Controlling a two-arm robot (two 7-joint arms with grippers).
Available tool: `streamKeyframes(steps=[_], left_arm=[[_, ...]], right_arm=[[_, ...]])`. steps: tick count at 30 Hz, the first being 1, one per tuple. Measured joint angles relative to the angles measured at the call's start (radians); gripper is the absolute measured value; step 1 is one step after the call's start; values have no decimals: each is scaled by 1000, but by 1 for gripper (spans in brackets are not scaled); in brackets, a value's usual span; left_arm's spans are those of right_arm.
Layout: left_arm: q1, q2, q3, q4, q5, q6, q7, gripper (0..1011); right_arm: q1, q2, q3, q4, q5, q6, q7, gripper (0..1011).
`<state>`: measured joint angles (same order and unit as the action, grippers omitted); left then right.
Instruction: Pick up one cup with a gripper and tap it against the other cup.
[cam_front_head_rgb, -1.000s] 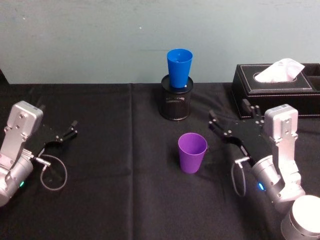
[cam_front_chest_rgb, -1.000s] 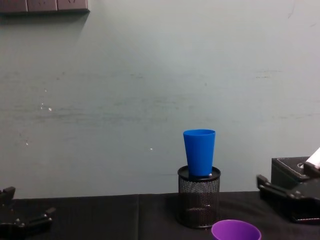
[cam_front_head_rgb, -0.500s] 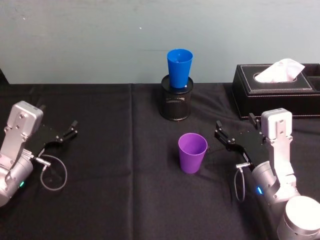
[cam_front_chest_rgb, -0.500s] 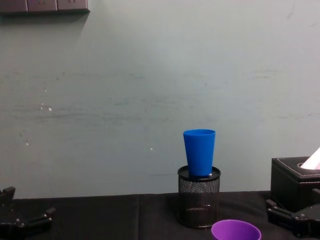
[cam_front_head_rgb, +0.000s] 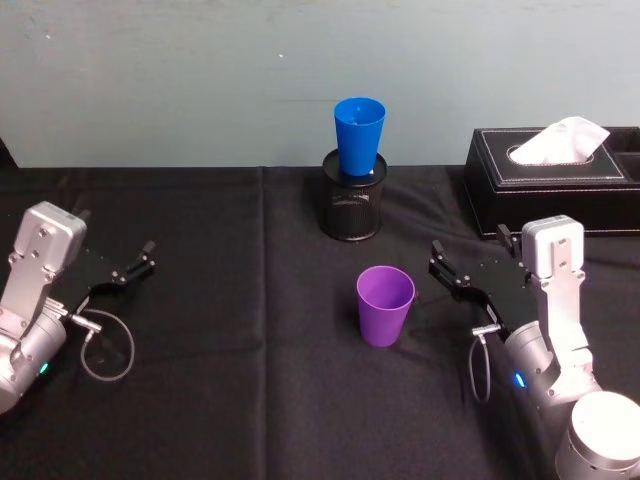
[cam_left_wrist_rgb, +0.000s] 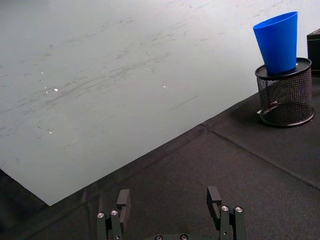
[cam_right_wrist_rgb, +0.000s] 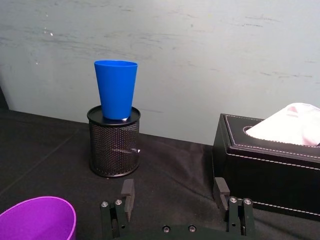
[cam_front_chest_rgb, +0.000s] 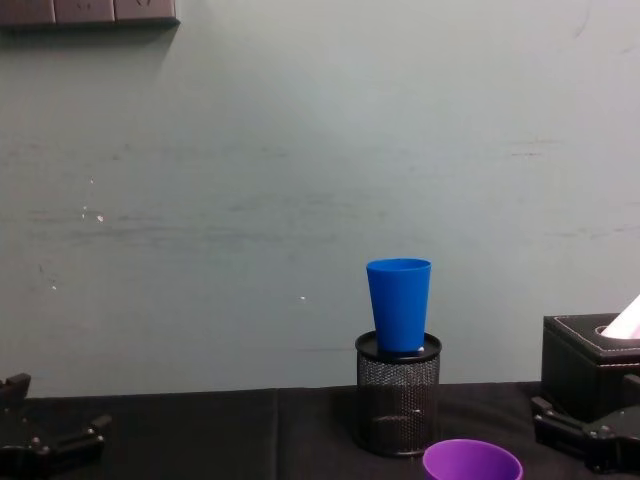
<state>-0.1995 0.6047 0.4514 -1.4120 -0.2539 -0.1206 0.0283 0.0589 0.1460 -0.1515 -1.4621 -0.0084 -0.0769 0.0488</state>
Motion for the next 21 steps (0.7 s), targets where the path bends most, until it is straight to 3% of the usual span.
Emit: streamKeyframes(steps=[21], left_arm=[[0,0,0,0,0,0,0,1000]], right_arm=[[0,2,-2,-2,-2,-1,-3,1003]])
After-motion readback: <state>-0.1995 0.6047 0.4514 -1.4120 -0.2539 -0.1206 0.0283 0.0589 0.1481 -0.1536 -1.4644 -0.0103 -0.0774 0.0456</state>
